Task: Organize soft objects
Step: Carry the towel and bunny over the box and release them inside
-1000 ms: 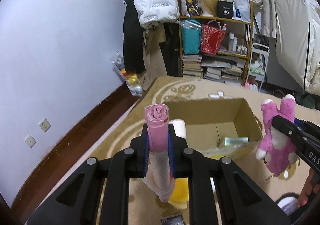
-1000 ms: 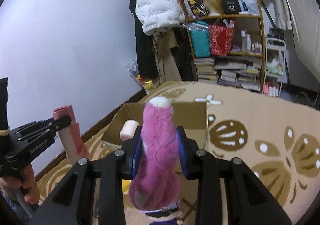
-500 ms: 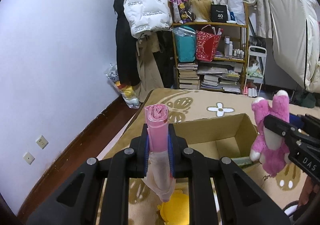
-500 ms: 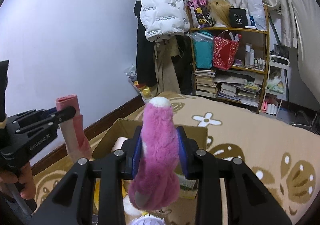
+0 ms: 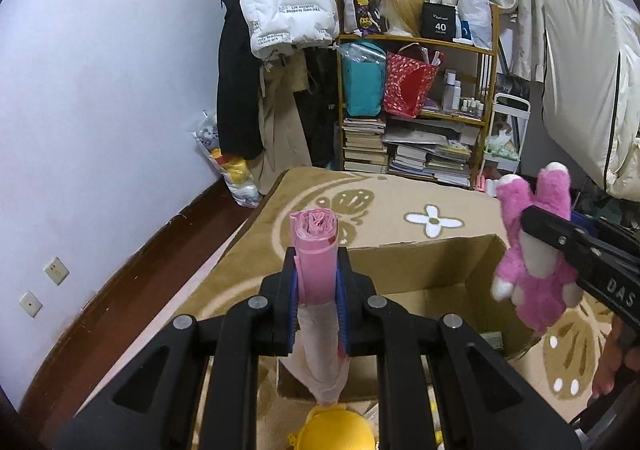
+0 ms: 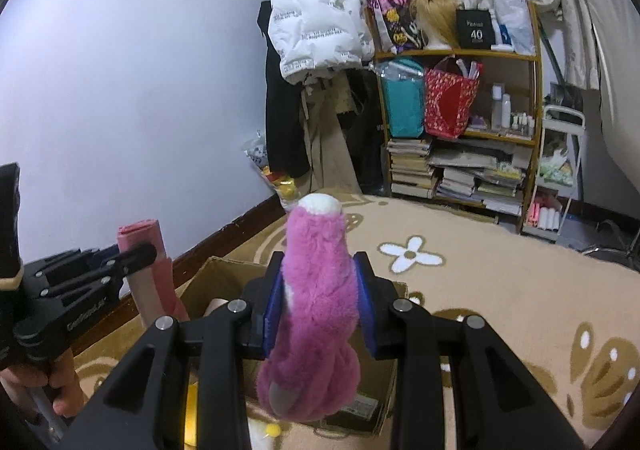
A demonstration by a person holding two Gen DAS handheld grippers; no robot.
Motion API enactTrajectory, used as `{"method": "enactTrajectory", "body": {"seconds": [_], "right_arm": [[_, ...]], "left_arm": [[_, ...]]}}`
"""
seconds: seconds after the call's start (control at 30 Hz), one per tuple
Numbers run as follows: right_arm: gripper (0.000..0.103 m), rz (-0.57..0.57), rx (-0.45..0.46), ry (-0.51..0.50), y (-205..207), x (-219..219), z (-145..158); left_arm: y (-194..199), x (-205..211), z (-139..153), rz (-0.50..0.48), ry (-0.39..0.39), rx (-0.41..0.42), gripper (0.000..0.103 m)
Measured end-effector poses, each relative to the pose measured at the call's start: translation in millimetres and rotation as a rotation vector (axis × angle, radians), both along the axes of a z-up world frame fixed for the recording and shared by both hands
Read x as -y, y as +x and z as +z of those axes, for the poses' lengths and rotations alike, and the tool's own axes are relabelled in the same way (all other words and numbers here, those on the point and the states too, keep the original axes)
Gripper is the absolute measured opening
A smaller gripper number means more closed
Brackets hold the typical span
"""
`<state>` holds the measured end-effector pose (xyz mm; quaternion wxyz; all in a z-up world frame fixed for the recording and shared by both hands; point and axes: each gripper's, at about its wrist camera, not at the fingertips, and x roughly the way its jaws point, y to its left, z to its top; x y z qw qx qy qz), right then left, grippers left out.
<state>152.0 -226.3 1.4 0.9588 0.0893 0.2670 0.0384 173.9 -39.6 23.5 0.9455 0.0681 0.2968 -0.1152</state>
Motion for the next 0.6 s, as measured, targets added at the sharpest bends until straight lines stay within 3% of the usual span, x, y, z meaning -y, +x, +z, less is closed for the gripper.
{"method": "enactTrajectory", "body": {"seconds": [0.43, 0.6], "right_arm": [[0.039, 0.02, -0.078, 0.064, 17, 1, -39], [0.039, 0.011, -0.057, 0.092, 17, 5, -44]], "left_arm": [[23, -19, -25, 0.073, -0.073, -0.059, 0.017], [23, -36, -25, 0.156, -0.144, -0.004, 0.016]]}}
